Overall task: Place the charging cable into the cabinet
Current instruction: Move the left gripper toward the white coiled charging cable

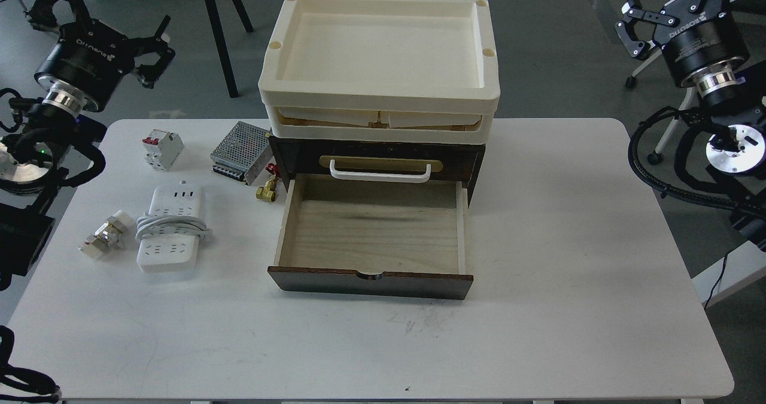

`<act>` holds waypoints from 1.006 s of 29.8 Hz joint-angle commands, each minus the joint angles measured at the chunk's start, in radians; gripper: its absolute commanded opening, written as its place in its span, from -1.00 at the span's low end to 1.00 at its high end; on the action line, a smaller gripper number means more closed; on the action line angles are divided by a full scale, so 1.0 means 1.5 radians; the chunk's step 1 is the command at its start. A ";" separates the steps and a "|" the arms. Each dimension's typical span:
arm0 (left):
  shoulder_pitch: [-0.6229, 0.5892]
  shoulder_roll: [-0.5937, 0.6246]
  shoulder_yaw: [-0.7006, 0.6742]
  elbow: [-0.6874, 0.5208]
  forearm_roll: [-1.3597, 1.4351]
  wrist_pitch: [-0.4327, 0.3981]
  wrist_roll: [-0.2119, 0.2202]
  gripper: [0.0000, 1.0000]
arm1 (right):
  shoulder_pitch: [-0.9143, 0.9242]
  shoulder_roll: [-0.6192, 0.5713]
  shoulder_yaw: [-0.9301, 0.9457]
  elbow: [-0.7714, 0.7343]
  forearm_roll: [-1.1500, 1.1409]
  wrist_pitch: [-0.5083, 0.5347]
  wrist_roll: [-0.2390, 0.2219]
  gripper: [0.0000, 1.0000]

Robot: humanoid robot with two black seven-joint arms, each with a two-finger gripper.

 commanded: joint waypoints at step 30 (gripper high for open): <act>0.058 0.110 -0.043 -0.181 -0.062 0.000 -0.109 1.00 | 0.000 -0.005 -0.001 0.063 0.000 -0.067 0.000 0.99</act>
